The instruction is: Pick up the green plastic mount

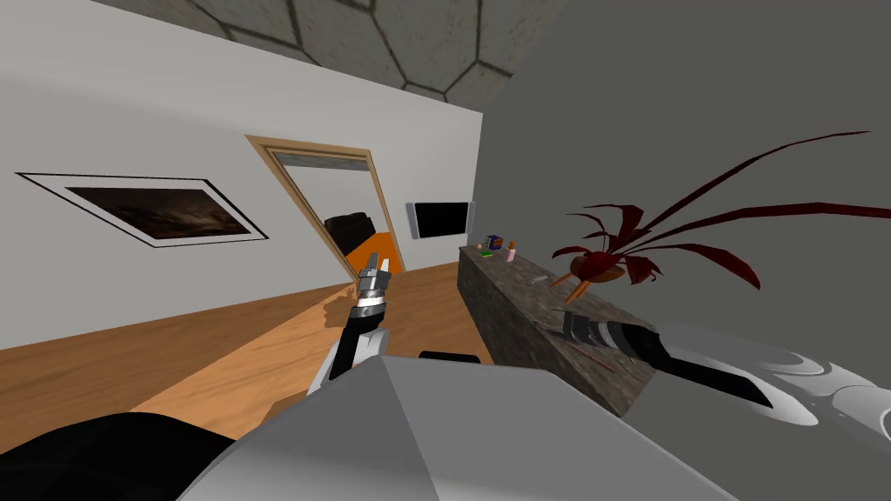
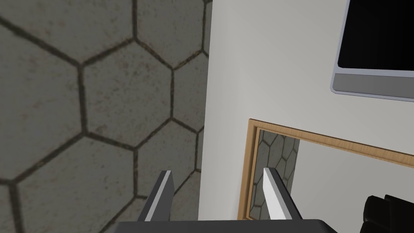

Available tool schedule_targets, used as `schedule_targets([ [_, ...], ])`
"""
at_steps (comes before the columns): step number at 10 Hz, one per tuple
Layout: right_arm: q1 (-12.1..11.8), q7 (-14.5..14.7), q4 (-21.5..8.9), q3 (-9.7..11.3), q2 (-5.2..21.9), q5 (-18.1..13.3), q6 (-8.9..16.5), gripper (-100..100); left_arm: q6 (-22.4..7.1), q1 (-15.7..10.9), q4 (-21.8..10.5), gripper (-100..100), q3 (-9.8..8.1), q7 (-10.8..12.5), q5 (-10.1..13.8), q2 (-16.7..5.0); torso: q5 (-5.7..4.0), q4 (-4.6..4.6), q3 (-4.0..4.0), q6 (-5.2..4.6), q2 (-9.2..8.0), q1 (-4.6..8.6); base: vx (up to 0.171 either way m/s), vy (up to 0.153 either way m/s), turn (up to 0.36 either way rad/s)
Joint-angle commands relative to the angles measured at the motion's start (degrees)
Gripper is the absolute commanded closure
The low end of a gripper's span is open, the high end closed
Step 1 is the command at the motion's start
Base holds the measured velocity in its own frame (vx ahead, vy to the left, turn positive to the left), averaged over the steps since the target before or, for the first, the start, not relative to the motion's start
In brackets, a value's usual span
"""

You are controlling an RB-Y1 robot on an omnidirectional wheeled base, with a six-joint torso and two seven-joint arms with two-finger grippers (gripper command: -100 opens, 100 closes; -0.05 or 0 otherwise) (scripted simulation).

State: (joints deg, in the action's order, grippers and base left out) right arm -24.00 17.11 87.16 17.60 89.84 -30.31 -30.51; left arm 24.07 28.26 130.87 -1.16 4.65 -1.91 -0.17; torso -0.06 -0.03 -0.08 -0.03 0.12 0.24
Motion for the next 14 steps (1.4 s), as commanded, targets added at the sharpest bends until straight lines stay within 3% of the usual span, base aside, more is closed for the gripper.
schedule_targets([
  [1,-1.40,-0.86,-0.35,0.57,2.86,-1.23,0.52,-100,0.00,0.00,0.00,0,0.00,0.00,0.00,0.00,0.00,0.00,0.00,0.00,0.00,0.00,0.049,-0.068,0.056],
  [5,-4.83,-3.23,-3.06,3.11,9.74,-5.33,0.45,-100,0.00,0.01,0.00,0,-0.01,0.00,0.00,-0.01,-0.07,-0.04,-0.11,0.00,0.20,0.29,0.079,-0.130,0.068],
  [6,-4.83,-3.23,-3.06,3.11,9.74,-5.33,0.45,-100,0.00,0.00,0.00,0,-0.01,0.00,0.00,-0.01,-0.07,-0.04,-0.10,0.01,0.17,0.30,0.032,-0.100,0.022],
  [7,-6.29,-4.19,-3.87,4.18,11.78,-6.79,0.42,-100,0.00,0.00,0.00,0,0.00,0.00,0.00,0.00,-0.07,-0.01,-0.02,0.00,0.03,0.19,0.048,-0.099,0.047],
  [9,-7.53,-4.93,-4.41,5.13,13.03,-7.87,0.38,-100,0.00,0.00,0.00,0,0.00,0.00,0.00,0.00,-0.05,0.00,-0.01,-0.01,0.01,0.14,0.038,-0.111,0.032],
  [10,-7.14,-4.31,-4.23,4.49,12.47,-7.02,0.31,-100,0.00,0.00,0.00,0,-0.01,0.00,0.00,-0.01,-0.06,0.01,0.02,-0.01,-0.03,0.23,0.013,-0.067,0.016],
  [11,-7.24,-4.32,-4.32,4.56,12.56,-7.10,0.27,0,0.00,0.00,0.00,0,0.00,0.00,0.00,0.00,-0.05,0.02,0.05,-0.01,-0.09,0.04,0.003,-0.011,0.001],
  [12,-7.42,-3.68,-5.03,5.13,10.69,-7.64,1.12,-100,0.00,0.00,0.00,0,0.00,0.00,0.00,0.00,0.01,0.03,0.08,-0.01,-0.13,-0.15,0.022,0.000,0.101],
  [14,-7.60,-3.04,-5.74,5.70,8.82,-8.19,1.96,-100,0.00,0.00,0.00,0,0.01,0.00,0.00,0.01,0.04,0.01,0.02,0.00,-0.03,-0.27,0.042,0.008,0.074],
])
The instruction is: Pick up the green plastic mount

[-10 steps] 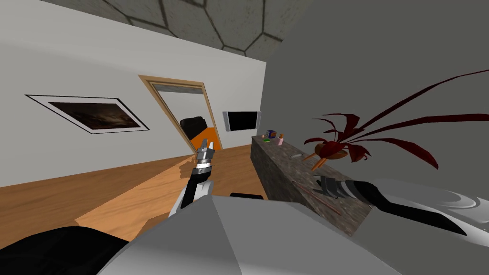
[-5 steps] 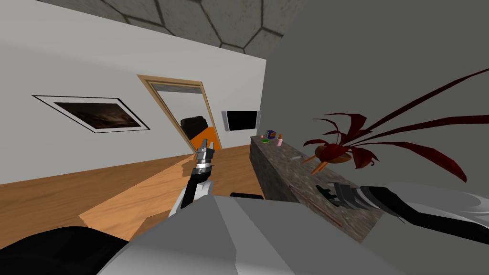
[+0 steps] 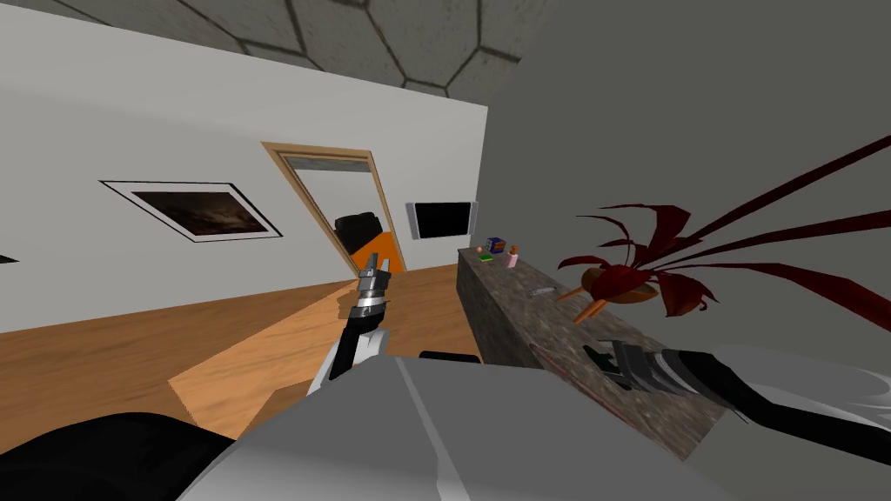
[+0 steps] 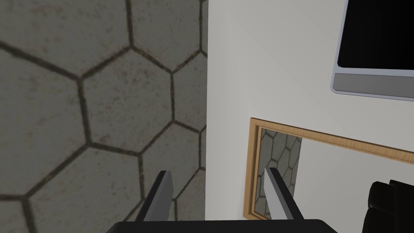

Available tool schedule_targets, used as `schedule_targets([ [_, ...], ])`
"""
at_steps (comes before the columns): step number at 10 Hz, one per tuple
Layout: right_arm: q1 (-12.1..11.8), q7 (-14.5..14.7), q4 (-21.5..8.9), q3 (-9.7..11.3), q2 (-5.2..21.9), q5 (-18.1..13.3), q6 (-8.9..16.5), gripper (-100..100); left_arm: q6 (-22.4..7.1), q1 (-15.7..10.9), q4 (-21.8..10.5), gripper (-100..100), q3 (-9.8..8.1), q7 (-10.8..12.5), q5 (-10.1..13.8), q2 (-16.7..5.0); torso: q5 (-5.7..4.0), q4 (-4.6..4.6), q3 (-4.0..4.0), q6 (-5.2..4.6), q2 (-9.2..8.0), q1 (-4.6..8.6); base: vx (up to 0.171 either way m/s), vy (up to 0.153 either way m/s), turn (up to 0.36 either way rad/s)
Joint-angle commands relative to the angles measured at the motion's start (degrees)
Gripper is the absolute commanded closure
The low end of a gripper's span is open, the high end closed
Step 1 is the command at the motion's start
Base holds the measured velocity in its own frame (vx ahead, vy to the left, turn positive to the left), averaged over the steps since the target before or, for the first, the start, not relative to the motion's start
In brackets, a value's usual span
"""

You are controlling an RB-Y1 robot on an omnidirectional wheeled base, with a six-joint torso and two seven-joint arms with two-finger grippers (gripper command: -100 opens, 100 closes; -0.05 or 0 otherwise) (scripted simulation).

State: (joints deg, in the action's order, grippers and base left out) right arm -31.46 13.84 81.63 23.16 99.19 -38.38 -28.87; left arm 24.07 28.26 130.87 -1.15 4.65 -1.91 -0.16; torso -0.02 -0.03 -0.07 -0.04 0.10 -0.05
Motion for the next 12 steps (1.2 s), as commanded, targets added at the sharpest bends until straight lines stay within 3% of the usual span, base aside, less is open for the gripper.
schedule_targets([
  [1,0.00,0.00,0.00,0.00,0.00,0.00,0.00,-100,0.00,0.00,0.00,0,0.00,0.00,0.00,0.00,0.00,0.00,0.00,0.00,0.00,0.00,0.016,0.005,0.003],
  [2,0.05,0.02,-0.05,0.08,-0.13,-0.11,0.10,100,0.00,0.00,0.00,0,0.00,0.00,0.00,0.00,0.02,0.01,0.03,0.00,-0.06,0.00,0.000,0.000,0.000],
  [6,0.09,0.04,-0.05,0.01,-0.04,-0.10,0.08,100,0.00,0.00,0.00,0,0.00,0.00,0.00,0.00,-0.11,0.01,0.07,-0.05,-0.15,0.13,0.000,0.000,0.000],
  [7,0.09,0.05,-0.04,0.01,-0.05,-0.11,0.08,0,0.00,0.00,0.00,0,0.00,0.00,0.00,0.00,-0.11,0.01,0.07,-0.05,-0.15,0.13,0.000,0.000,0.000],
  [8,0.09,-0.54,0.65,-0.55,1.71,0.54,-0.69,100,0.00,0.00,0.00,0,0.00,0.00,0.00,0.00,-0.11,0.01,0.08,-0.05,-0.15,0.14,-0.027,-0.004,-0.112],
  [10,0.24,-1.06,1.22,-1.01,3.20,0.99,-1.37,100,0.00,-0.01,0.00,0,0.00,0.00,0.00,0.00,-0.08,0.06,0.18,-0.10,-0.33,0.16,-0.045,-0.010,-0.075],
  [11,0.82,-1.38,0.94,-0.47,2.50,0.17,-1.17,100,0.00,-0.01,0.00,0,0.00,0.00,0.00,0.00,-0.10,0.06,0.20,-0.10,-0.36,0.14,-0.019,-0.002,-0.007],
  [12,0.79,-1.42,1.02,-0.51,2.60,0.23,-1.18,0,0.00,-0.01,0.00,0,0.00,0.00,0.00,0.00,-0.11,0.05,0.16,-0.09,-0.29,0.13,0.000,0.000,0.000],
])
